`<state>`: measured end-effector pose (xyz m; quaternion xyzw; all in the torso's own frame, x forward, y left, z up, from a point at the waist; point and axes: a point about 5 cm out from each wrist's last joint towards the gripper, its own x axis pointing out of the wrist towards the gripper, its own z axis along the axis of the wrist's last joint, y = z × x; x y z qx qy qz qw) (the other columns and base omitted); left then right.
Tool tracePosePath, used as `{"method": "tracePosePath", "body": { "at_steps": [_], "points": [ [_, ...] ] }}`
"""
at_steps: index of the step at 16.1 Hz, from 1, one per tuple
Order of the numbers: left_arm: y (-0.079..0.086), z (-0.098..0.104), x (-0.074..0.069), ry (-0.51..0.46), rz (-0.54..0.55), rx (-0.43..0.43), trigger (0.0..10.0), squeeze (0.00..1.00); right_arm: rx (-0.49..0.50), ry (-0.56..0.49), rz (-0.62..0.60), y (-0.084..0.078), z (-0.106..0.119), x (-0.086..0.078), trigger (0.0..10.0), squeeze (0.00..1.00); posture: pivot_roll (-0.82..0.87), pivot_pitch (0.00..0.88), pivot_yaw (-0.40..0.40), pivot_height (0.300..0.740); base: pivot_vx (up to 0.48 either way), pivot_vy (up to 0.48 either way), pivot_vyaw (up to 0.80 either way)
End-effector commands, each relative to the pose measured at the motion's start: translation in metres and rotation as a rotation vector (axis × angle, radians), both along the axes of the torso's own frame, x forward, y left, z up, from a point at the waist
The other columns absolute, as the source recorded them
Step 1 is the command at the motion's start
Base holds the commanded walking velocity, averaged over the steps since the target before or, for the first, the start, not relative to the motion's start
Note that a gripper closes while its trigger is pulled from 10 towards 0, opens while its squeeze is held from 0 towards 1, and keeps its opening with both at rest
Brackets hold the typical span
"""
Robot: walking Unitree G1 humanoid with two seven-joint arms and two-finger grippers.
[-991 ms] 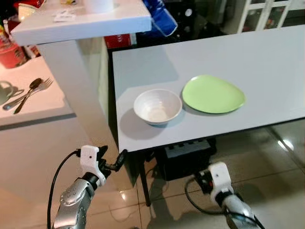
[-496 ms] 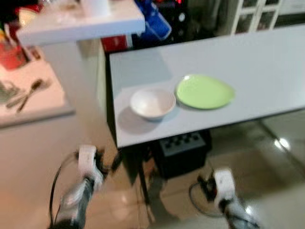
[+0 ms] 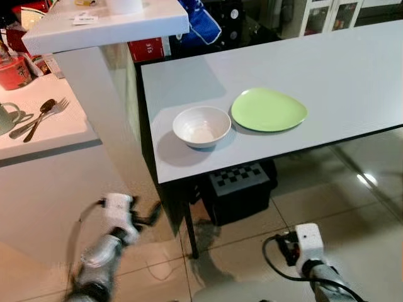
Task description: Setting the table
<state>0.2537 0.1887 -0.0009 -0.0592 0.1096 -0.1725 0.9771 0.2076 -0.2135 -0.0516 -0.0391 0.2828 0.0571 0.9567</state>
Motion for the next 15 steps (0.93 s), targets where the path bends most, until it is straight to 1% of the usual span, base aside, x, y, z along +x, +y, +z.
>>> {"method": "tracePosePath", "body": {
  "at_steps": [1, 2, 3, 4, 5, 7, 8, 10, 11, 12, 15],
  "points": [
    [-0.004, 0.028, 0.01, -0.158, -0.011, 0.017, 10.0, 0.0, 0.013, 0.009, -0.016, 0.001, 0.0, 0.001, 10.0, 0.0, -0.03, 0.0, 0.114, 0.74, 0.0, 0.0, 0.0],
    [-0.009, 0.037, 0.012, -0.194, -0.021, -0.002, 10.0, 0.0, 0.013, 0.014, -0.02, 0.0, -0.001, 0.001, 10.0, 0.0, -0.02, 0.0, 0.111, 0.74, 0.0, 0.0, 0.0],
    [-0.012, 0.041, 0.012, -0.214, -0.029, -0.004, 10.0, 0.0, 0.013, 0.011, -0.024, 0.0, 0.0, 0.001, 10.0, 0.0, -0.02, 0.0, 0.111, 0.74, 0.0, 0.0, 0.0],
    [-0.017, 0.05, 0.014, -0.257, -0.031, -0.006, 10.0, 0.0, 0.009, -0.001, -0.032, -0.001, 0.001, 0.002, 10.0, 0.0, -0.02, 0.0, 0.111, 0.74, 0.0, 0.0, 0.0],
    [-0.02, 0.055, 0.015, -0.274, -0.026, -0.021, 10.0, 0.0, 0.004, -0.01, -0.046, -0.003, 0.002, 0.002, 10.0, 0.0, -0.02, 0.0, 0.109, 0.74, 0.0, 0.0, 0.0],
    [-0.028, 0.079, 0.019, -0.339, -0.025, -0.022, 10.0, 0.0, -0.005, -0.03, -0.074, -0.01, 0.005, 0.005, 10.0, 0.0, -0.02, 0.0, 0.11, 0.74, 0.0, 0.0, 0.0],
    [-0.029, 0.087, 0.021, -0.356, -0.025, -0.014, 10.0, 0.0, -0.008, -0.03, -0.077, -0.011, 0.005, 0.005, 10.0, 0.0, -0.02, 0.0, 0.11, 0.74, 0.0, 0.0, 0.0],
    [-0.029, 0.091, 0.024, -0.35, -0.02, 0.003, 10.0, 0.0, -0.034, -0.004, -0.057, -0.011, 0.004, 0.005, 10.0, 0.0, -0.02, 0.0, 0.109, 0.74, 0.0, 0.0, 0.0],
    [-0.029, 0.091, 0.025, -0.351, -0.011, 0.003, 10.0, 0.0, -0.028, -0.011, -0.054, -0.008, 0.005, 0.008, 10.0, 0.0, -0.02, 0.0, 0.106, 0.74, 0.0, 0.0, 0.0],
    [-0.029, 0.091, 0.025, -0.348, -0.011, 0.005, 10.0, 0.0, -0.027, -0.013, -0.053, -0.008, 0.005, 0.009, 10.0, 0.0, -0.02, 0.0, 0.106, 0.74, 0.0, 0.0, 0.0],
    [-0.03, 0.089, 0.021, -0.314, 0.002, 0.002, 10.0, 0.0, -0.038, -0.04, -0.029, 0.002, 0.007, 0.014, 10.0, 0.0, -0.03, 0.0, 0.104, 0.74, 0.0, 0.0, 0.0]
  ]
}}
